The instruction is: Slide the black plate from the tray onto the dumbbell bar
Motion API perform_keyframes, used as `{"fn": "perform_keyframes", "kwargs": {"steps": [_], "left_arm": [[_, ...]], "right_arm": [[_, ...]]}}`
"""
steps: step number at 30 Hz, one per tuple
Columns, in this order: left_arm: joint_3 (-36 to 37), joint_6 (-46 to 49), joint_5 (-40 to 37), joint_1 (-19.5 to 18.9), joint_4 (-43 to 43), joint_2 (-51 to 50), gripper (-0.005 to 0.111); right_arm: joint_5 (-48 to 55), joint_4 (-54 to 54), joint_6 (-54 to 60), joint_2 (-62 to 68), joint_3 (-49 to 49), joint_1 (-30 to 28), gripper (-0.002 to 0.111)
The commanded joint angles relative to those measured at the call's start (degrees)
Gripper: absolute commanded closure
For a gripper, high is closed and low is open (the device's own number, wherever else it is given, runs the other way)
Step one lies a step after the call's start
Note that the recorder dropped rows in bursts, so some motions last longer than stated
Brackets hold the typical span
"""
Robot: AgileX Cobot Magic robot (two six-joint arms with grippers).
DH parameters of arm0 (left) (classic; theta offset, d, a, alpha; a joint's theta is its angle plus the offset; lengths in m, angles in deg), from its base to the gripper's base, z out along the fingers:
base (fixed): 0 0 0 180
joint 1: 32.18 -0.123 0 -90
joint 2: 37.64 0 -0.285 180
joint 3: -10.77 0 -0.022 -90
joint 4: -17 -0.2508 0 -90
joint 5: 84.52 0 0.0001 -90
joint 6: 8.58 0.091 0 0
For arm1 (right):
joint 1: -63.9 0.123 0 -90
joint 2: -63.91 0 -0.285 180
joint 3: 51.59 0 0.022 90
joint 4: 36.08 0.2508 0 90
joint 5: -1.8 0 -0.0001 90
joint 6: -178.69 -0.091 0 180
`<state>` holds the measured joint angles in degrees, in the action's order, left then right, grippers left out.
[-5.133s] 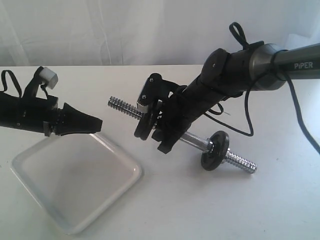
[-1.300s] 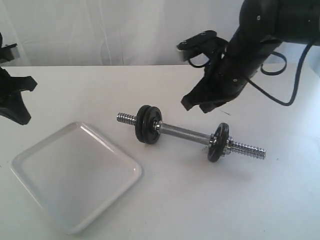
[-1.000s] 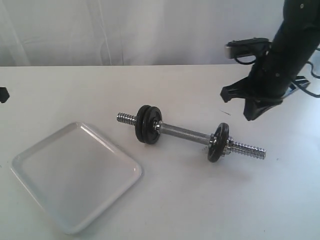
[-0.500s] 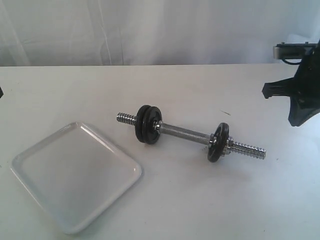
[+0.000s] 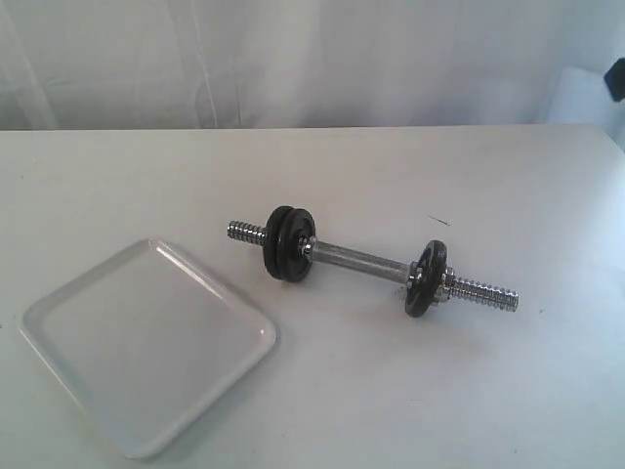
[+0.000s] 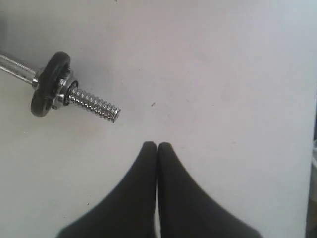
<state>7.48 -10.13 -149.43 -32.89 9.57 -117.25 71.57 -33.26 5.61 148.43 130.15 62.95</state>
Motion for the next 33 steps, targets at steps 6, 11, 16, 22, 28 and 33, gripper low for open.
{"fn": "perform_keyframes", "kwargs": {"steps": [6, 11, 16, 22, 28, 33], "left_arm": [[2.4, -0.1, -5.1, 0.1, -0.1, 27.1, 0.107], [5.9, 0.0, -5.1, 0.1, -0.2, 38.3, 0.107], [7.6, 0.0, -5.1, 0.1, -0.2, 48.9, 0.107], [8.9, 0.0, -5.1, 0.1, -0.2, 59.9, 0.107], [8.9, 0.0, -5.1, 0.1, -0.2, 69.5, 0.107], [8.6, 0.0, -5.1, 0.1, 0.0, 71.8, 0.107]], "right_arm": [[-0.4, 0.0, 0.8, -27.6, -4.6, -0.2, 0.108], [-0.8, 0.0, 0.8, -39.9, -6.4, -0.2, 0.108], [-0.7, 0.1, 0.8, -51.4, -6.4, -0.1, 0.108], [-0.5, 0.1, 0.8, -63.6, -6.4, 0.4, 0.108], [-0.3, -1.2, 0.8, -72.8, -6.4, 1.1, 0.108], [-0.6, -1.6, 0.8, -76.7, -6.5, 1.1, 0.108]]}}
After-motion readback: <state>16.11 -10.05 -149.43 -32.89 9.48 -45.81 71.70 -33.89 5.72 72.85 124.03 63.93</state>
